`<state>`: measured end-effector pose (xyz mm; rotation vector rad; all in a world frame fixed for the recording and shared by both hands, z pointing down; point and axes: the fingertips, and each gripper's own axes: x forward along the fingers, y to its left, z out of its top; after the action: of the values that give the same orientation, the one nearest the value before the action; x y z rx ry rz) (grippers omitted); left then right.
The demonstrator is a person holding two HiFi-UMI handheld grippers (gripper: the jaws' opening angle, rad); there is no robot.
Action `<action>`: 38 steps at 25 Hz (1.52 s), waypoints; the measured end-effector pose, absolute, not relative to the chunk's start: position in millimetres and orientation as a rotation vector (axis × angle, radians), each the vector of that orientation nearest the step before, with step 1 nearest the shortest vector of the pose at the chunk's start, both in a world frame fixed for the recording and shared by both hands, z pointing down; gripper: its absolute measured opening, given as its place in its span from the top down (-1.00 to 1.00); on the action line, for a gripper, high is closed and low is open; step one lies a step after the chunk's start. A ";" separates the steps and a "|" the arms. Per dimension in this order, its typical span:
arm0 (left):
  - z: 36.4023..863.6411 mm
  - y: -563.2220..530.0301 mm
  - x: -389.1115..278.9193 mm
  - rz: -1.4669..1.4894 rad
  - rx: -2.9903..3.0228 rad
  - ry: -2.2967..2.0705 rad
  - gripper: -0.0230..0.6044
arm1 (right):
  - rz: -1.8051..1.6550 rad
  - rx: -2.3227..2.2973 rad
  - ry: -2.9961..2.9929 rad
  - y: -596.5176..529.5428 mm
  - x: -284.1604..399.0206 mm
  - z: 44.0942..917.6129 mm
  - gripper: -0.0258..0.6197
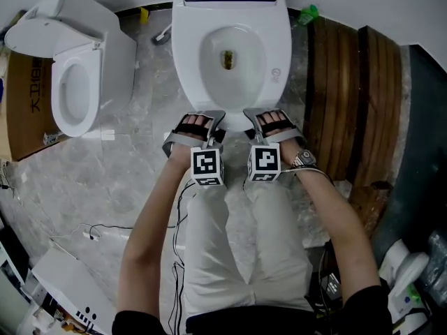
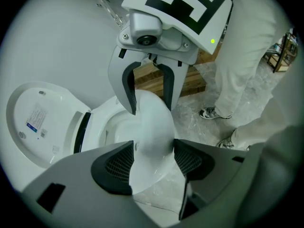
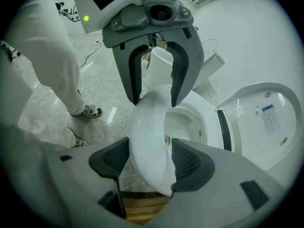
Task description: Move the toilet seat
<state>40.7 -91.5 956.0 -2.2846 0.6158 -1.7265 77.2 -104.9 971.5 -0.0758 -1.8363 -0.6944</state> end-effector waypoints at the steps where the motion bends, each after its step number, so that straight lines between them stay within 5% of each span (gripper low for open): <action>1: 949.4 -91.7 40.7 -1.725 -2.288 0.615 0.07 | -0.696 -0.078 -1.833 -106.0 77.5 964.2 0.04; 17: 833.5 -115.9 36.6 -1.672 -2.281 0.615 0.08 | -0.696 -0.090 -1.852 -128.6 73.3 851.3 0.04; 29: 753.6 -142.4 28.5 -1.667 -2.253 0.635 0.40 | -0.691 -0.033 -1.859 -166.1 65.0 766.3 0.06; 38: 712.6 -165.0 23.1 -1.669 -2.230 0.640 0.53 | -0.696 -0.002 -1.854 -185.4 61.8 727.1 0.32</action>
<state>23.1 -165.0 712.6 -2.2296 0.6402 -1.6690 61.8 -185.4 727.1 -0.0024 -1.8537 -0.6962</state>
